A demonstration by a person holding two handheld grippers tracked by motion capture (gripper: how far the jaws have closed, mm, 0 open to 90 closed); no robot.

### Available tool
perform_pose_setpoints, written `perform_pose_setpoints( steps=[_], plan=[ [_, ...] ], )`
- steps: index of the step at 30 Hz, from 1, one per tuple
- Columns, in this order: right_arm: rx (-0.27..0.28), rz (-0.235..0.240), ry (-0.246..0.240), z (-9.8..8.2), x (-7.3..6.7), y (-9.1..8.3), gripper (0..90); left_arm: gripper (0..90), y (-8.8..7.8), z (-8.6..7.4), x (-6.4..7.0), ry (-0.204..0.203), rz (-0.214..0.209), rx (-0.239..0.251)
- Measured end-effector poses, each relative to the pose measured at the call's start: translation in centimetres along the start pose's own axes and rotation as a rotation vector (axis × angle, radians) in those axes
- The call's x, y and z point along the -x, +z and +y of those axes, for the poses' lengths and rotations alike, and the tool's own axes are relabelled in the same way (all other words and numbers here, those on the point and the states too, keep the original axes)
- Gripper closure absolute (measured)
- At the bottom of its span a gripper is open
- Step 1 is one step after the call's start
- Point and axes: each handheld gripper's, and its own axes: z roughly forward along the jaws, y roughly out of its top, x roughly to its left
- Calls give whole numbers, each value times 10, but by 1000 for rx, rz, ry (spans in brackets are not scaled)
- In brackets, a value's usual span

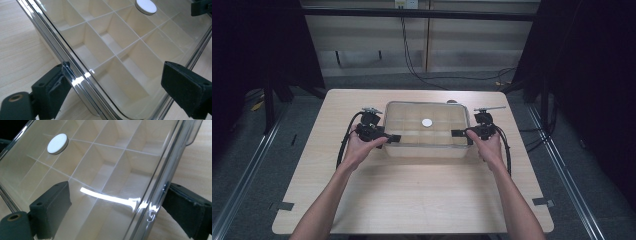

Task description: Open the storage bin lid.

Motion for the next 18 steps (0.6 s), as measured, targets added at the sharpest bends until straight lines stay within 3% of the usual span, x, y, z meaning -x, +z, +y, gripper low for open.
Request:
perform_pose_setpoints(
  steps=[2,5,6,14,18],
  plan=[
    [1,-38,5,1,-6,1,86,111,0,1,1,0,9,-1],
    [17,-123,-54,6,-16,0,107,174,-5,-1,-3,-15,0,14],
    [11,-133,-54,7,-18,1,111,204,-6,-1,-4,-19,0,22],
    [67,-113,-34,3,-9,-6,238,221,-7,-3,-2,-15,20,37],
    [86,-101,-27,2,-7,-8,268,225,-9,-1,1,9,42,35]
  ],
)
